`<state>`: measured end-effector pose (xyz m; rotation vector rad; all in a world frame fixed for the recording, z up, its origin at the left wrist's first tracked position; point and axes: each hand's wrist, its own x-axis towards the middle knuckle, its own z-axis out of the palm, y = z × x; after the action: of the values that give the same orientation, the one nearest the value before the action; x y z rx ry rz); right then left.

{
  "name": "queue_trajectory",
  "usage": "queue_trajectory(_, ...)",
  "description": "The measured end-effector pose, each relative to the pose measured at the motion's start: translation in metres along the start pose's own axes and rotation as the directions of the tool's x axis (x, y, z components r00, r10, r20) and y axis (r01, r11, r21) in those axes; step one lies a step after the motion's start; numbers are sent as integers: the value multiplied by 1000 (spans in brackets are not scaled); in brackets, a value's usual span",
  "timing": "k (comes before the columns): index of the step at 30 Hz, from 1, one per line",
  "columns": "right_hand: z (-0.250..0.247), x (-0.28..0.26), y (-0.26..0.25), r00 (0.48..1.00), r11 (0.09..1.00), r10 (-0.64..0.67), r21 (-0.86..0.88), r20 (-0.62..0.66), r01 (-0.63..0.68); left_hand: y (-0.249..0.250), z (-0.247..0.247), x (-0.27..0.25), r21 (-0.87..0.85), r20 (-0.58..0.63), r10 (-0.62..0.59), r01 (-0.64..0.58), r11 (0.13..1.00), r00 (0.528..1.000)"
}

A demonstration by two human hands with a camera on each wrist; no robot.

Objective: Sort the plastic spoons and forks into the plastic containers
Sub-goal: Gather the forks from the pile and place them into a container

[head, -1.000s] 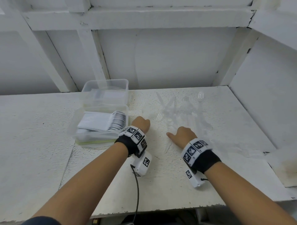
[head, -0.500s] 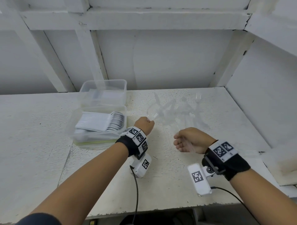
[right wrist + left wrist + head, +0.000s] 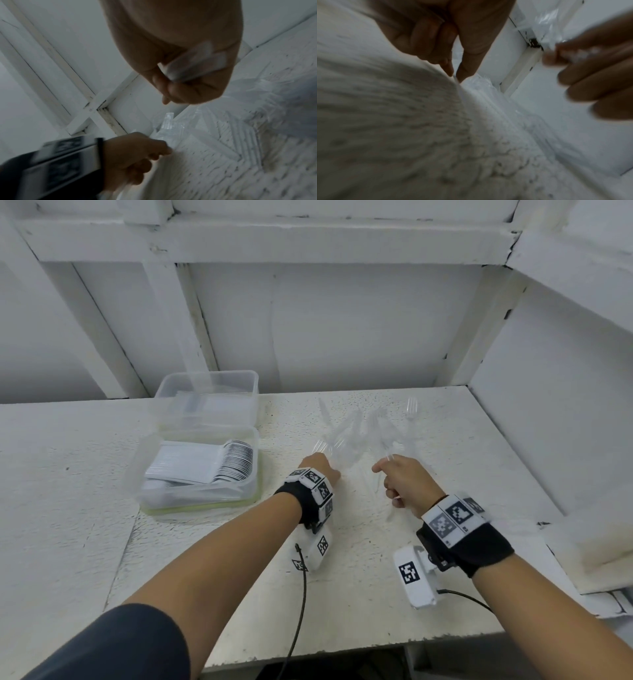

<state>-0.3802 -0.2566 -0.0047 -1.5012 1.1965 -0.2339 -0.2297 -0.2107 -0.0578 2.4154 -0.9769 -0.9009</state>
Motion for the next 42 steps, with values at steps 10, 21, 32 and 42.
queue_trajectory(10, 23, 39, 3, 998, 762, -55, -648, -36, 18, -38, -27, -29, -162, -64, 80, -90, 983, 995)
queue_trajectory(21, 25, 37, -2, 999, 773, 21, -635, 46, 13, -55, -36, -53, -604, -65, 35, -68, 794, 997)
queue_trajectory(32, 14, -43, -18, 981, 972, -172, -149, 87, 183, -49, -42, -72, -774, -60, 80, -97, 626, 995)
queue_trajectory(42, 95, -49, -13, 963, 955, -268, 129, -11, 267, -45, -40, -88, -762, -199, 113, -227, 606, 973)
